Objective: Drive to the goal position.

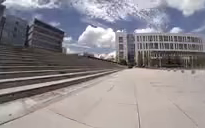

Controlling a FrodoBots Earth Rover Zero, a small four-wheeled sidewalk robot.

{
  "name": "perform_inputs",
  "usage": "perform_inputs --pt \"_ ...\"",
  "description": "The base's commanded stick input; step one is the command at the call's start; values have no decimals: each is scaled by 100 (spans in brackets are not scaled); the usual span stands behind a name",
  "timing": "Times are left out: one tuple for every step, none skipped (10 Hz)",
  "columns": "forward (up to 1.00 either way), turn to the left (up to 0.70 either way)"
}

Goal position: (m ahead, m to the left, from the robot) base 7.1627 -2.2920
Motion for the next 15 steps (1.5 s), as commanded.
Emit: perform_inputs --pt "70 0" --pt "70 0" --pt "70 0" --pt "70 0" --pt "70 0" --pt "70 0" --pt "70 0" --pt "70 0" --pt "70 0" --pt "70 0" --pt "70 0" --pt "70 0" --pt "70 0" --pt "70 0" --pt "70 0"
